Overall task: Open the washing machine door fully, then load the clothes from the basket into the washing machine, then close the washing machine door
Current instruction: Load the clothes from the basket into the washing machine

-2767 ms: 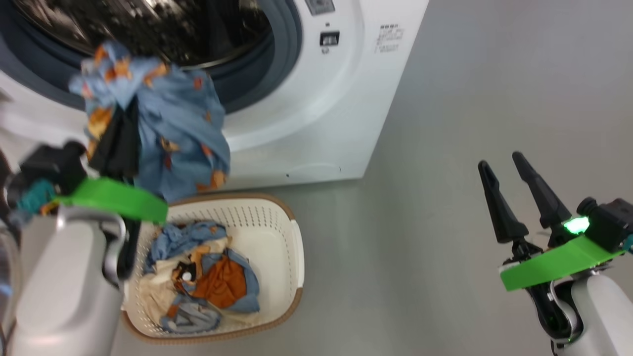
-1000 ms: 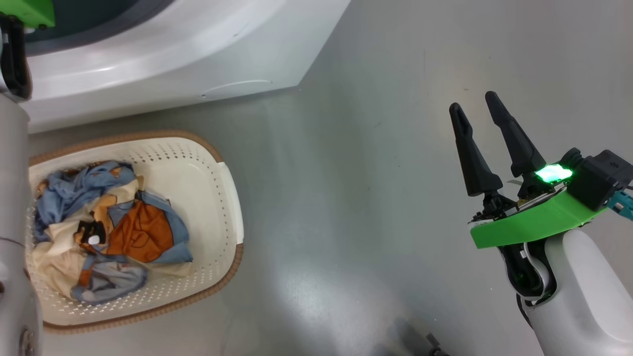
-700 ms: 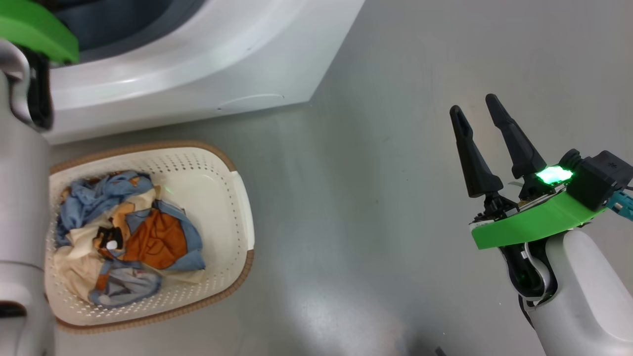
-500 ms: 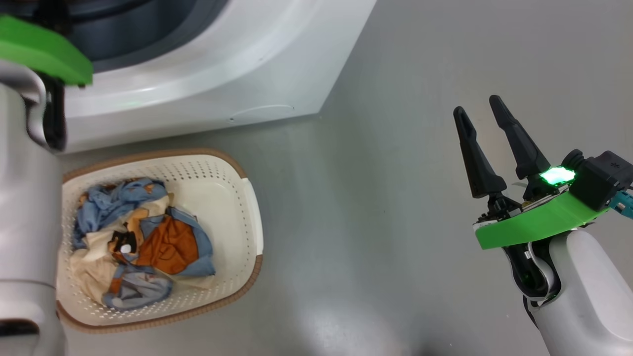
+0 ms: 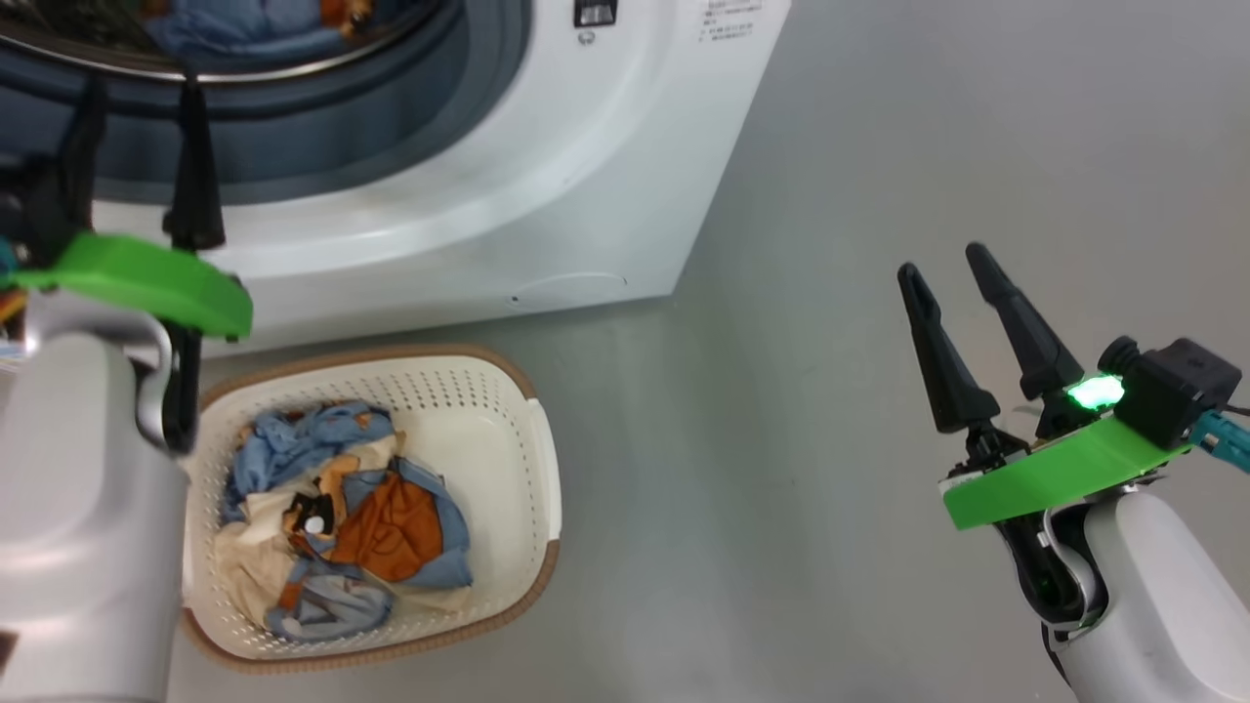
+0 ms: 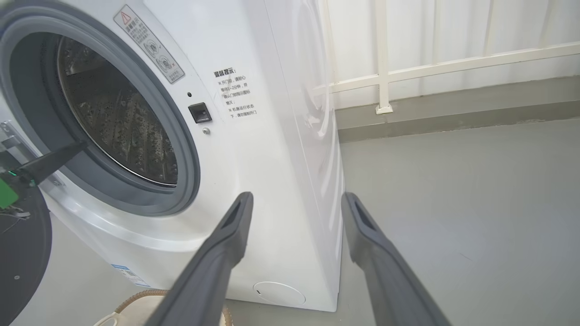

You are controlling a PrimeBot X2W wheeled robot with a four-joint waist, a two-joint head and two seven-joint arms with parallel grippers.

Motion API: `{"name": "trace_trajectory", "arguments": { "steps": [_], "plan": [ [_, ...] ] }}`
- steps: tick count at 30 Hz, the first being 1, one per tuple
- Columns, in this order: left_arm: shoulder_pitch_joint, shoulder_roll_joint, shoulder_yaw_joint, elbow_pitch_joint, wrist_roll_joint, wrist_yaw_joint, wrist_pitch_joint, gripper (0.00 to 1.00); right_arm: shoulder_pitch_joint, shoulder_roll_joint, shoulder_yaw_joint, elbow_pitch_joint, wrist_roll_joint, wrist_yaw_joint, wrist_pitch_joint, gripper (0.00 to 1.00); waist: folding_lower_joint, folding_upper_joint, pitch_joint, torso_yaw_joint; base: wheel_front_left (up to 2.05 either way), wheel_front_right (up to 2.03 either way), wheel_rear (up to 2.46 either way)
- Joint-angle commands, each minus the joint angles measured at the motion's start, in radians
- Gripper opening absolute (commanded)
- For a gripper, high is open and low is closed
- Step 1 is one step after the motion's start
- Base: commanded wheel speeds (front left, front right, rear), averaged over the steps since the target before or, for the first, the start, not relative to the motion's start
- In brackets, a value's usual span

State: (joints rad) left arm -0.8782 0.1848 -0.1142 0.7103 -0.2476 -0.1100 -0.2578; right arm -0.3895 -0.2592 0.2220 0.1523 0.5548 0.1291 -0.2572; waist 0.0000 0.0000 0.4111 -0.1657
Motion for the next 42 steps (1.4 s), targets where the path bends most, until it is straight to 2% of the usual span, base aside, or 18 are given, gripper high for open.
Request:
{"name": "trace_trajectory", "arguments": {
  "steps": [1, 8, 23, 42],
  "plan": [
    [0.033, 0.037, 0.029, -0.045, 0.006, -0.006, -0.004, 1.00, 0.025, -0.012, 0.023, -0.018, -0.008, 0.002, -0.005, 1.00, 0.0000, 0.0000, -0.042, 0.023, 0.00, 0.00, 0.00],
    [0.205, 0.035, 0.060, -0.159, 0.002, -0.009, -0.004, 1.00, 0.057, -0.022, 0.030, -0.003, -0.005, 0.002, -0.005, 1.00, 0.0000, 0.0000, -0.117, 0.051, 0.00, 0.00, 0.00],
    [0.445, 0.023, 0.107, -0.311, -0.011, -0.004, -0.004, 1.00, 0.100, -0.027, 0.040, 0.018, -0.001, 0.002, -0.005, 1.00, 0.0000, 0.0000, -0.224, 0.088, 0.00, 0.00, 0.00],
    [0.729, -0.008, 0.134, -0.519, -0.042, 0.041, 0.000, 1.00, 0.168, -0.041, 0.040, 0.034, -0.012, 0.002, -0.005, 1.00, 0.0000, 0.0000, -0.336, 0.107, 0.00, 0.00, 0.00]
  ]
}}
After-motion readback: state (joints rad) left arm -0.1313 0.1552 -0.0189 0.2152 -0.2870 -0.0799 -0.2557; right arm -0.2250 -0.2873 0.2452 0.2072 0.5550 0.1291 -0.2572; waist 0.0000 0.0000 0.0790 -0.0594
